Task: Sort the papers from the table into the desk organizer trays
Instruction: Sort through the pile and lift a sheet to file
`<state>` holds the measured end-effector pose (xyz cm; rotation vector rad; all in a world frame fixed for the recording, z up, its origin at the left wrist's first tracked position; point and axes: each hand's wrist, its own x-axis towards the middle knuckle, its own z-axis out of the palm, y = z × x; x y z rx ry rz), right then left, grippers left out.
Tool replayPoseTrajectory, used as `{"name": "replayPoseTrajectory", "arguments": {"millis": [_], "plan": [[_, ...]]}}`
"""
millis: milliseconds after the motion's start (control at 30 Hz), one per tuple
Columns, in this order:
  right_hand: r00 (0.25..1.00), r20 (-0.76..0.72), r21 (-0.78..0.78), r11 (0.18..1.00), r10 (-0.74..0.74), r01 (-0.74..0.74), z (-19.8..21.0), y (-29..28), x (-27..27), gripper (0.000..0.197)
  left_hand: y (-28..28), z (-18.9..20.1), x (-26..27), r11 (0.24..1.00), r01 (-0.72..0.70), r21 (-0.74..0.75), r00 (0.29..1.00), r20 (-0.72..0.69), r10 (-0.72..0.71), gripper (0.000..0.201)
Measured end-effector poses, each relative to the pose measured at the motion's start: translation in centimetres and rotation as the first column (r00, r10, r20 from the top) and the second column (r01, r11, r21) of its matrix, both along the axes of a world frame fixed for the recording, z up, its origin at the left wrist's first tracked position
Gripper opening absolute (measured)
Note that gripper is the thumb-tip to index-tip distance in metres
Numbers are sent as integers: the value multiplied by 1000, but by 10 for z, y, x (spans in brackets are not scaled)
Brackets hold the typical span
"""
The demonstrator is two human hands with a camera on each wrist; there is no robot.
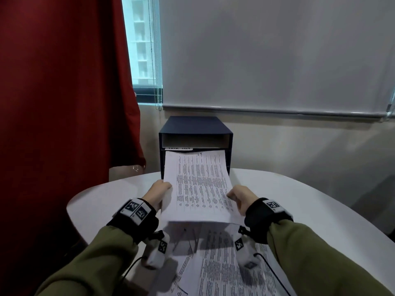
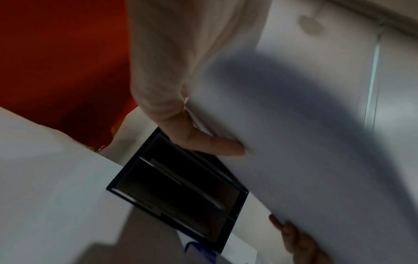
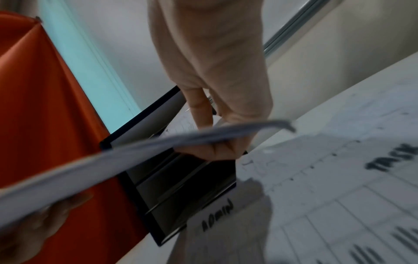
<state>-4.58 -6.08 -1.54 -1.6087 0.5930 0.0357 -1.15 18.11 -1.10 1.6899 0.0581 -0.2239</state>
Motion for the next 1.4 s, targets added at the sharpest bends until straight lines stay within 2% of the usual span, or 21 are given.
{"name": "replayPoseTrajectory", "arguments": {"millis": [100, 200, 333, 400, 500, 567, 633, 667, 733, 767, 800, 833, 900, 967, 1033, 1067, 1100, 1133, 1167, 1267, 1400], "plan": [[999, 2, 25, 999, -46, 46, 1, -7, 19, 41, 3, 2, -1, 993, 97, -73, 993, -53, -101, 29], [998, 23, 94, 994, -53, 51, -7, -10, 29, 33, 4, 3, -12, 984, 155, -89, 985, -57, -160, 13], [996, 61, 118, 992, -60, 52, -15, -6, 34, 39, 5, 3, -25, 969, 233, -87, 963, -114, -242, 33], [997, 72, 140, 990, -37, 27, -13, -9, 35, 34, 1, 5, -24, 974, 215, -76, 970, -102, -222, 40], [992, 64, 149, 982, 104, -113, 0, -14, 28, 7, -7, 11, -8, 988, 91, -123, 994, -53, -98, 39], [982, 6, 51, 981, 188, -188, 8, -21, 23, 9, -13, 10, 11, 975, 16, -223, 998, -52, -28, 40], [980, -12, -9, 980, 197, -197, 11, -27, 27, 8, -17, 10, 30, 948, -44, -314, 998, -46, 31, 37], [986, 12, 13, 986, 167, -167, 13, -30, 31, 11, -20, 12, 38, 928, -79, -363, 997, -47, 66, 35], [996, 73, 168, 983, 58, -69, 17, -35, 46, 12, -26, 15, 56, 875, -136, -464, 990, -47, 129, 38], [994, 105, 233, 972, -2, -23, 17, -36, 56, 8, -29, 16, 65, 854, -152, -498, 988, -45, 150, 32], [990, 134, 298, 954, -51, 9, 21, -32, 62, 4, -32, 18, 72, 843, -171, -510, 984, -50, 169, 16], [985, 152, 349, 937, -86, 28, 23, -29, 69, 7, -35, 19, 79, 835, -210, -509, 976, -55, 212, 17], [967, 194, 426, 902, -165, 68, 23, -23, 84, 11, -39, 17, 94, 820, -282, -498, 957, -87, 277, 35], [950, 229, 483, 872, -212, 78, 21, -16, 98, 11, -44, 17, 105, 853, -337, -399, 940, -96, 327, 25], [933, 211, 679, 730, -291, 74, 23, -16, 114, 16, -49, 15, 118, 880, -373, -294, 926, -55, 374, 40], [931, 237, 628, 775, -276, 69, 22, -15, 119, 22, -49, 16, 122, 884, -370, -288, 926, -30, 377, 44], [901, 290, 621, 780, -324, 81, 22, -11, 117, 20, -48, 17, 127, 883, -366, -295, 925, -14, 378, 42], [899, 283, 695, 718, -336, 49, 25, -4, 114, 19, -46, 17, 130, 888, -350, -300, 931, -2, 366, 40], [897, 323, 607, 794, -300, 47, 26, 0, 111, 28, -44, 19, 131, 897, -320, -306, 942, 0, 336, 41], [932, 323, 538, 842, -165, -38, 31, -2, 102, 44, -39, 20, 125, 892, -273, -361, 958, -21, 285, 43], [945, 326, 302, 943, 36, -141, 28, -24, 59, 39, -43, 11, 105, 862, -329, -387, 919, 79, 386, 42]]}}
